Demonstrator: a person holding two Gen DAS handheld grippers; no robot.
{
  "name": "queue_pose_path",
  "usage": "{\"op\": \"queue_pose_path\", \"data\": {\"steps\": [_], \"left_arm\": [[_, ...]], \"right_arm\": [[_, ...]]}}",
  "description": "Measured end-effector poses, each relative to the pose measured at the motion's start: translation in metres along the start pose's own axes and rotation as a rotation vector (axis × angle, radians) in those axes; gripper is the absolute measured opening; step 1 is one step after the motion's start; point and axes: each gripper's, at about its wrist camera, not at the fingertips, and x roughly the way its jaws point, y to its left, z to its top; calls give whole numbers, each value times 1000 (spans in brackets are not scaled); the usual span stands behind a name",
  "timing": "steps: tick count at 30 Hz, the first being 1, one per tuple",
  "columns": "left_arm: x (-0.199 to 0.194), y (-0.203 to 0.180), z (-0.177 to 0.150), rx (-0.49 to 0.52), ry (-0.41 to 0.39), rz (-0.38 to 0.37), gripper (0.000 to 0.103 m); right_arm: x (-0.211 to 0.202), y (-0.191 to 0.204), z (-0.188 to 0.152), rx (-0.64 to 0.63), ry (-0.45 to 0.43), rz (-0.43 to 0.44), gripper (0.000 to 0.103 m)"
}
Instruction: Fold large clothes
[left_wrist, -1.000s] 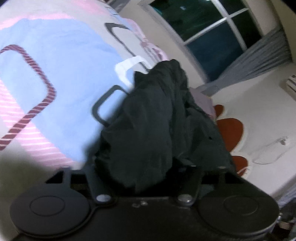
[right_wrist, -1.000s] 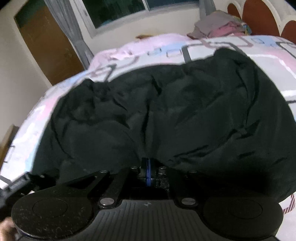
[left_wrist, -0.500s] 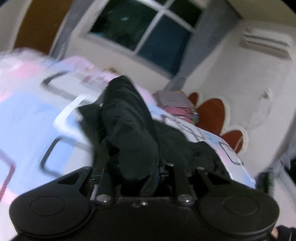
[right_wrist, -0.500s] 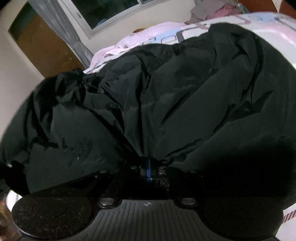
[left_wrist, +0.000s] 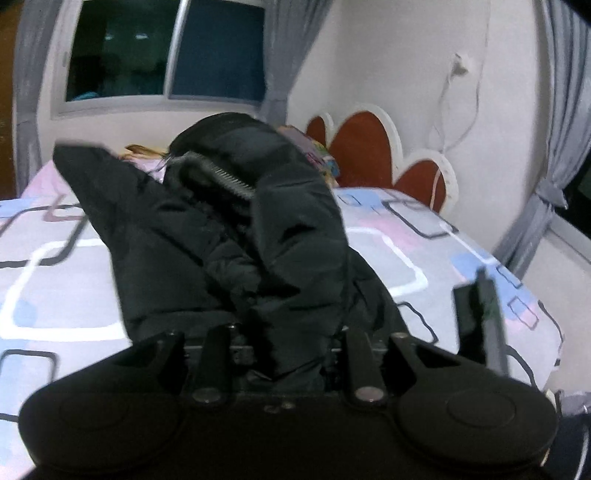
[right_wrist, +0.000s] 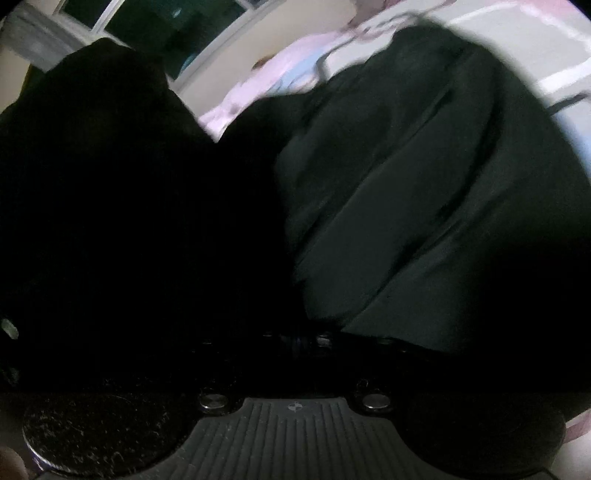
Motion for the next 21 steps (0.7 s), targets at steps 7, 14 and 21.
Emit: {"op": "queue_pose_path", "data": {"steps": [7,14,21], "left_arm": [[63,-43,-7,29,106,-34,21],[114,-73,-26,25,201,-82,21],[130,-57,-19,-57,232,-155,25]], "right_arm": [[-50,-59,26,-27,-29,-148,0],[-74,-94,29,-33,-17,-168,0],[-83,-104,30,17,-37,-139,0]]}}
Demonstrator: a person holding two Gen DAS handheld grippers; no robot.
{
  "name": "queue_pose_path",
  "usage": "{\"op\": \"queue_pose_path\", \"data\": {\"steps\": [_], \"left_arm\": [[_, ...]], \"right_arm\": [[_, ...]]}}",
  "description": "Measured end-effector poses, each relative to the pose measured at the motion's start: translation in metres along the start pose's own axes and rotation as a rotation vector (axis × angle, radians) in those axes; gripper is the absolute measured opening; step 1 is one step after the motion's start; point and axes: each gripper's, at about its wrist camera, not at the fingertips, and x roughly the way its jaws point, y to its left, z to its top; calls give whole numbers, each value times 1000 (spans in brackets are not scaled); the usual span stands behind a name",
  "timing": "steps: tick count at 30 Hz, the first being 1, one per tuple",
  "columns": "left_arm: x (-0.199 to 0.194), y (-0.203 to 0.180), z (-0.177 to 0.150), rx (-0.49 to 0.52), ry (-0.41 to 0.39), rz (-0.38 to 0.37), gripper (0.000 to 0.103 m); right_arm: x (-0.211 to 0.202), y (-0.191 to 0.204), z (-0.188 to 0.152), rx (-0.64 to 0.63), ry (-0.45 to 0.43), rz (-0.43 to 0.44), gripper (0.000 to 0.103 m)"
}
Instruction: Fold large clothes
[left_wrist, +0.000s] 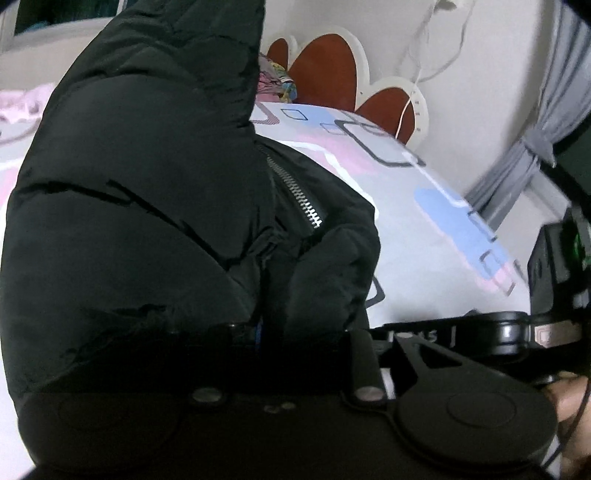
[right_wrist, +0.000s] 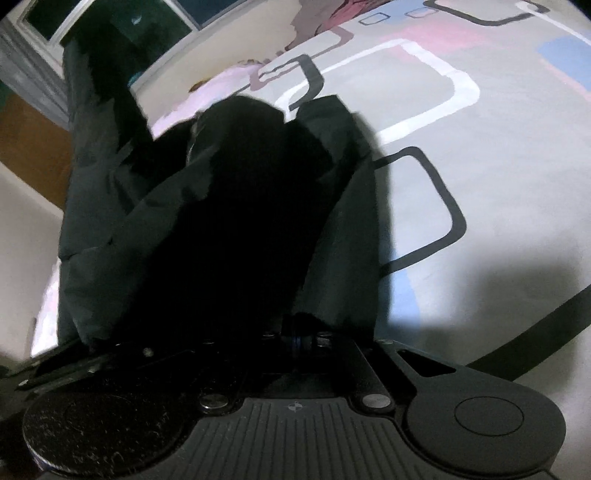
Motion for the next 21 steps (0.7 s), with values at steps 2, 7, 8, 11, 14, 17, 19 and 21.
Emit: {"op": "queue_pose_path", "data": {"steps": [2,7,8,11,14,17,19,21], "left_arm": [[-5,10,-5,-40,1,-33,25],[-16,32,-13,-140,-11,-144,27],[-17,37,-15,-160,-18,-160,27],[-30,48,-29,-187,-54,-194,28],[-36,61,-41,-266,-110,-273,28],[-39,74,-51,-292,-137,-295,28],[-38,74,-54,-323,-144,-290,28],[-36,72,-55,-357,-160,-290,28]], "right_arm": [[-9,-3,-1,15,-8,13,0],[-8,6,3,-5,2,4,0],[-10,7,2,-4,0,5,0],[-3,3,4,-5,11,0,0],[8,0,9,-4,18,-4,0],[10,-3,12,20,4,12,0],[9,-3,12,24,-4,14,0],[12,-1,12,9,4,-5,0]]}}
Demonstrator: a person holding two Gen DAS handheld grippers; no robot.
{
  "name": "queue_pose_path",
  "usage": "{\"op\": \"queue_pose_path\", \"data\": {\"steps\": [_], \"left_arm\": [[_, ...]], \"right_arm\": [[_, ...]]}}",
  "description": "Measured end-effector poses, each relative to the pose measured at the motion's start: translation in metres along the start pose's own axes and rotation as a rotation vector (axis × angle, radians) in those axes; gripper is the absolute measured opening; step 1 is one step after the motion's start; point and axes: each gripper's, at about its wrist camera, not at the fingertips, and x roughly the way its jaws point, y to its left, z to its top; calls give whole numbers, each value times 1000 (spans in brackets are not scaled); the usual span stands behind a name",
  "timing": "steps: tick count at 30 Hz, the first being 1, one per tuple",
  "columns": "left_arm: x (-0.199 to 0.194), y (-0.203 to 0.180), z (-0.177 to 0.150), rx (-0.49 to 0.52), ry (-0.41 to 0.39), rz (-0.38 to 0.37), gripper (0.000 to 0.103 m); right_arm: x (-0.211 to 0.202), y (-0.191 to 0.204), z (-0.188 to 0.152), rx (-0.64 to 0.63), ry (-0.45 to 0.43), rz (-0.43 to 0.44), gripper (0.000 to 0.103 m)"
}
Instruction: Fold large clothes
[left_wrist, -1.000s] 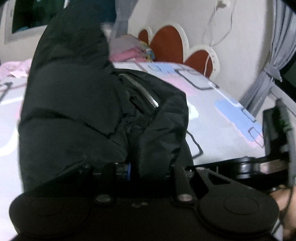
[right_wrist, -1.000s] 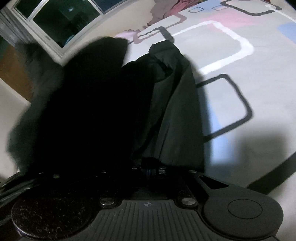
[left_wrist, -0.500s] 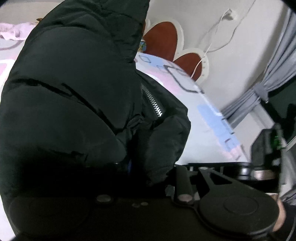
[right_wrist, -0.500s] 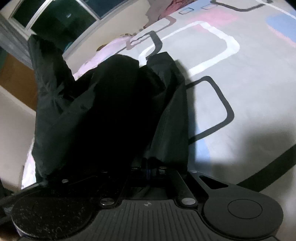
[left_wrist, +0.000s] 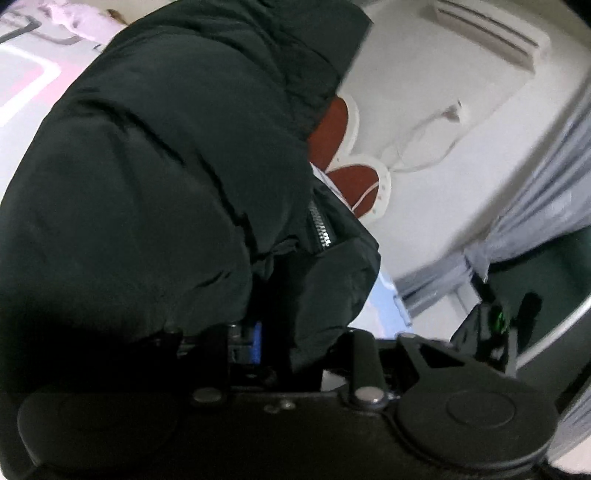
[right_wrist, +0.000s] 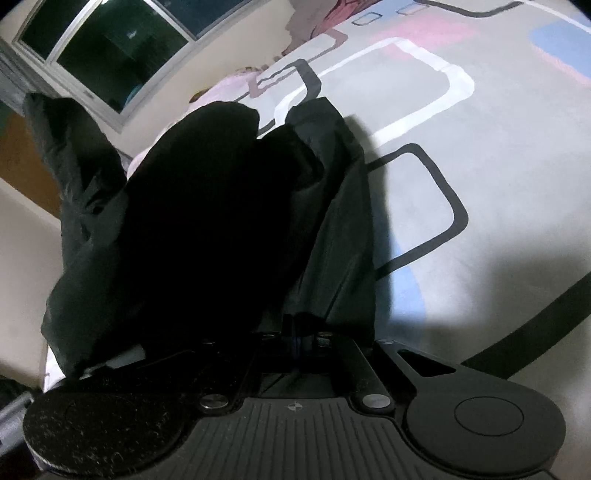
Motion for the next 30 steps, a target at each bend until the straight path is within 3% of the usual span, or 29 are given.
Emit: {"op": "queue_pose_path", "data": {"steps": [3,6,8,10,12,14,15,22,26,27,28,30], "left_arm": [[-1,-15,-12,60,-27,96,30],[-2,-20,-14,57,-10,134,30],[2,-20,-9,58,11,131,30],[-1,-15,-4,5,13,110,29],[-8,-7,-2,-36,6,73,29],[-12,-1,-3,-61,1,52,29],[-13,0,-5,-68,-2,50,29],[-11,0,-6,-70,1,57,29],[-2,-13,-4,-47,12,79,29],[-1,-15,-3,-43,14,80,29],[0,-15,-3,-37,17,82,29],[2,-20,-1,-36,20,83,29]], "right_arm": [[-1,4,-1,-14,-2,-19,0],[-16,6,-2,17,-66,21,2],[-26,13,0,2,-114,25,73],[-29,19,0,-40,-137,23,73],[-29,15,1,8,-133,58,69],[-31,15,1,23,-142,86,56],[-33,16,0,18,-152,88,56],[-58,21,0,36,-263,189,57],[-48,39,6,21,-223,233,57],[-44,49,8,-18,-201,210,58],[-38,54,10,-36,-169,197,68],[-26,58,11,-36,-135,149,73]]}}
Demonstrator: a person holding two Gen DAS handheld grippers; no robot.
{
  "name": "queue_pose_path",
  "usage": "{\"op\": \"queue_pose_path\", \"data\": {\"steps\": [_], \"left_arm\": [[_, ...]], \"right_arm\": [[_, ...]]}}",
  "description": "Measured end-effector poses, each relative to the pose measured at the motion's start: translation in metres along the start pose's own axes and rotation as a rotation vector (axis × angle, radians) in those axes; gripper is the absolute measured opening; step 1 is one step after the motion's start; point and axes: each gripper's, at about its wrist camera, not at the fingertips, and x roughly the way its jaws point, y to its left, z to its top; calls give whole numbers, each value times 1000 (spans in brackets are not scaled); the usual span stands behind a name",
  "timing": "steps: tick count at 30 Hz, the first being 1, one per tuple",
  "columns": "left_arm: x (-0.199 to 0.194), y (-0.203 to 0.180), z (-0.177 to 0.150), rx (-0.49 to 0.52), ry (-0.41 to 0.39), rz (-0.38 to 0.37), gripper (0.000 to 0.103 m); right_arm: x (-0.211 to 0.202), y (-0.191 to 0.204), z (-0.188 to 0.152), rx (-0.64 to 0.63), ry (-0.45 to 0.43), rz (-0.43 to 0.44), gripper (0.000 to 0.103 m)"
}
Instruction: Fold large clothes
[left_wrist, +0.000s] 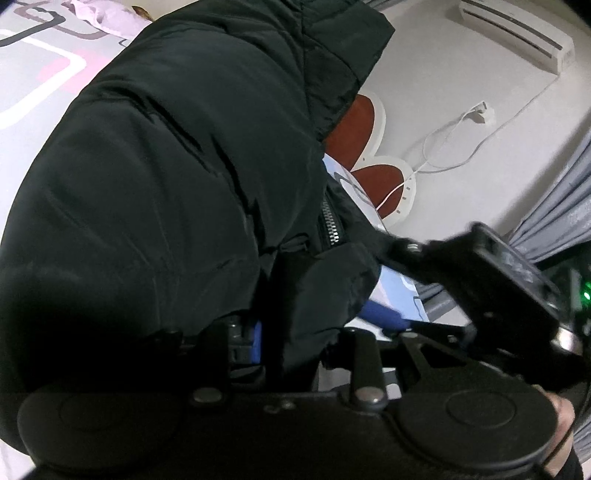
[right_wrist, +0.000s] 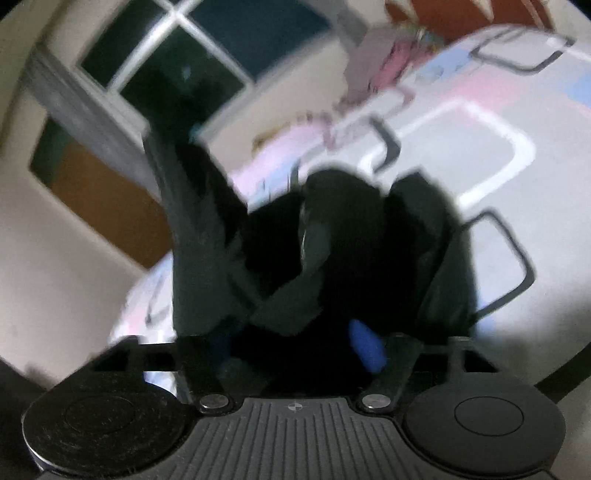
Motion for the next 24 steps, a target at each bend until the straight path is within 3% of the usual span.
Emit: {"op": "queue_pose_path", "data": {"steps": [2,5,9,13,16,21,24], "left_arm": [[-1,-1,2,10,12,1,29],[-10,-15,3,75,29,-5,33],[-42,-24,7,124,3,1,35],[-81,-6,26,58,-115,2,35],[-91,17,47,-6,-194,93,36],[-55,59,71,-134,-124,90,36],[-51,46,72,-62,-110,145,37]], "right_arm": [[7,-3,-2,0,11,-41,40],[14,-19,-4,15,38,-111,18],[23,-46,-15,42,100,-157,16],[26,-51,-18,45,109,-157,16],[30,-51,-17,54,115,-148,16],[30,-54,-12,64,133,-123,16],[20,-59,-3,70,121,-84,20]]}}
